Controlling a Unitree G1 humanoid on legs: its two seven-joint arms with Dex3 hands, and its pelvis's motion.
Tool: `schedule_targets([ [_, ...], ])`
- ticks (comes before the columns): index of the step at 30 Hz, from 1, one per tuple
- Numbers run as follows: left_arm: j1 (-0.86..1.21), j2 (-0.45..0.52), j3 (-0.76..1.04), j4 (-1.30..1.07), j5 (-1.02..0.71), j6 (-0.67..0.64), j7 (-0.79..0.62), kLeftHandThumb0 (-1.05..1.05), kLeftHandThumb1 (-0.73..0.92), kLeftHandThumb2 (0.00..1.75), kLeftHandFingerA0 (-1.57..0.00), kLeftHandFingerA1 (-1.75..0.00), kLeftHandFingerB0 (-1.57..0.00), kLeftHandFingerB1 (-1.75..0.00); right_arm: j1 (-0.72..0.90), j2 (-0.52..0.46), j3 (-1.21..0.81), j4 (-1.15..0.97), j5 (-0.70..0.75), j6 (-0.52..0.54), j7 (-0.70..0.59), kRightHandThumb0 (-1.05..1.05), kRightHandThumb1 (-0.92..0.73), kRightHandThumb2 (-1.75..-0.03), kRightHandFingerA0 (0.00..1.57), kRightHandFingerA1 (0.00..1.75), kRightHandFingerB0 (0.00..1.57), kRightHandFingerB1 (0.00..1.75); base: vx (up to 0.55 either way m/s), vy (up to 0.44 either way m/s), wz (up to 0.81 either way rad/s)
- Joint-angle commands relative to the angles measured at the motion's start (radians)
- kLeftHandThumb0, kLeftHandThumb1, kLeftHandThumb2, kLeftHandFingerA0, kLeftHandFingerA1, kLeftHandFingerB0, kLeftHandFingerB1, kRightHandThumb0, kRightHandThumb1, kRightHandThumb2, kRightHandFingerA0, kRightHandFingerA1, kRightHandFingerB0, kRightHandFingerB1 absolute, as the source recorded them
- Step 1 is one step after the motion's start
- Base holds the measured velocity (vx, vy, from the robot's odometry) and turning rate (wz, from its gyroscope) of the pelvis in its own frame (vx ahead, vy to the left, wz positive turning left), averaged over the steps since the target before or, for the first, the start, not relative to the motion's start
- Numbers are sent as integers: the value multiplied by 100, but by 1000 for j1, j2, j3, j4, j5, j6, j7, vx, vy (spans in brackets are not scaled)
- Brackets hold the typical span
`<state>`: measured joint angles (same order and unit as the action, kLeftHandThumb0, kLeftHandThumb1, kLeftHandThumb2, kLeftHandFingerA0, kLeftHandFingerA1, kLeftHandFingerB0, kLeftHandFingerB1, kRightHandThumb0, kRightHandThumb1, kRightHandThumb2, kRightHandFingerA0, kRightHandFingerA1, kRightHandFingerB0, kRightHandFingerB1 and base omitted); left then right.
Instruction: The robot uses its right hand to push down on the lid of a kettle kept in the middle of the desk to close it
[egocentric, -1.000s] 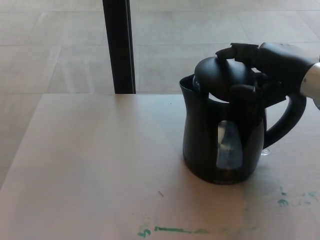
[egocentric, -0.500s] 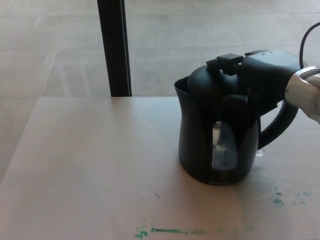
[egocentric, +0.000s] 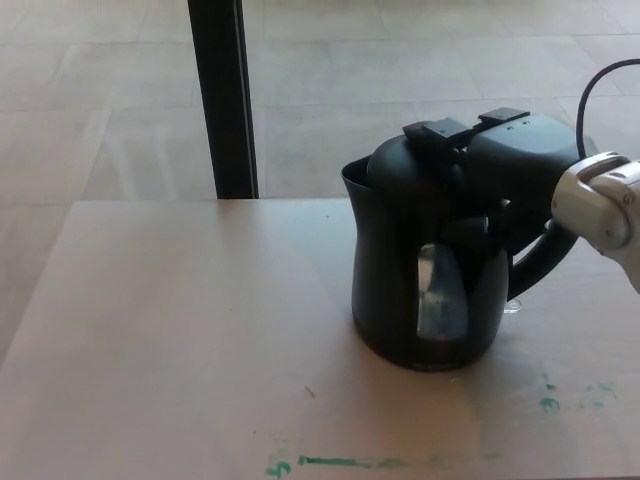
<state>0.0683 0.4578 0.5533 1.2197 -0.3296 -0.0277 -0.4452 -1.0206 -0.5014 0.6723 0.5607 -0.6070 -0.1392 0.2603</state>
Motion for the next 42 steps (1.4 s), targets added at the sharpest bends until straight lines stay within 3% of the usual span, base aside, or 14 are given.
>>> schedule_targets([
  [1, 16, 14, 8, -9, -19, 20, -17, -72, 59, 93, -28, -53, -19, -45, 2, 15, -23, 34, 48, -68, 169, -72, -55, -92, 21, 55, 16, 44, 0, 0, 0],
  [2, 18, 15, 10, -9, -20, 23, -17, -70, 75, 63, -35, -45, -26, -34, -17, 8, -42, 42, 54, -70, 174, -73, -55, -92, 25, 58, 17, 44, 0, 0, 0],
  [10, 31, 13, 13, 1, -18, 13, -13, -70, 74, 63, -42, -44, -27, -34, -80, -37, -159, 84, 88, -98, 200, -67, -67, -60, 25, 49, 27, 34, -2, 0, 1],
  [19, 43, 10, 8, 9, -12, 0, -10, -70, 76, 63, -42, -42, -25, -32, -74, -83, -347, 109, 187, -88, 252, -71, -68, -61, 31, 43, 27, 31, -3, 0, 1],
  [20, 42, 10, 10, 9, -14, 1, -9, -70, 76, 63, -42, -43, -25, -32, -70, -90, -365, 98, 191, -70, 257, -72, -53, -89, 26, 53, 19, 44, 0, 0, 0],
  [21, 41, 11, 6, 10, -10, -2, -15, -71, 77, 63, -41, -43, -23, -32, -67, -105, -398, 79, 209, -30, 287, -68, -67, -61, 30, 41, 25, 30, 0, 0, 0],
  [22, 40, 10, 8, 10, -12, 1, -13, -70, 76, 63, -41, -43, -24, -32, -57, -121, -426, 58, 218, -19, 289, -70, -54, -88, 25, 50, 19, 43, 0, 0, 0],
  [25, 34, 12, 3, 20, -4, -1, 1, -69, 76, 63, -43, -41, -25, -32, -38, -154, -490, 30, 246, -10, 300, -68, -68, -61, 31, 40, 25, 30, 0, 0, 0],
  [27, 34, 12, 7, 19, -10, 2, -5, -70, 75, 63, -42, -43, -26, -33, -20, -227, -549, 15, 260, -1, 314, -74, -57, -92, 26, 49, 15, 42, -22, -2, 3],
  [37, 38, 10, 3, 24, -10, 2, -5, -72, 75, 63, -40, -45, -26, -34, 127, -422, -775, 96, 395, -63, 334, -70, -53, -87, 29, 50, 19, 42, 0, 0, 0],
  [38, 39, 9, 5, 20, -13, 4, -4, -72, 74, 62, -39, -46, -26, -34, 176, -450, -820, 100, 421, -68, 336, -68, -68, -61, 33, 39, 25, 29, -53, -12, 7],
  [39, 41, 7, 9, 19, -18, 7, -9, -71, 74, 62, -37, -45, -25, -33, 217, -467, -859, 99, 438, -72, 330, -71, -54, -87, 28, 49, 21, 42, 0, 0, 0],
  [41, 40, 5, 12, 18, -21, 12, -9, -72, 74, 62, -38, -45, -25, -33, 301, -482, -943, 83, 476, -77, 306, -71, -53, -87, 30, 50, 22, 43, 0, 0, 0],
  [42, 40, 5, 6, 21, -11, 5, 2, -72, 60, 93, -30, -52, -19, -44, 355, -483, -995, 65, 493, -75, 289, -70, -66, -61, 39, 41, 30, 30, 0, 0, 0],
])
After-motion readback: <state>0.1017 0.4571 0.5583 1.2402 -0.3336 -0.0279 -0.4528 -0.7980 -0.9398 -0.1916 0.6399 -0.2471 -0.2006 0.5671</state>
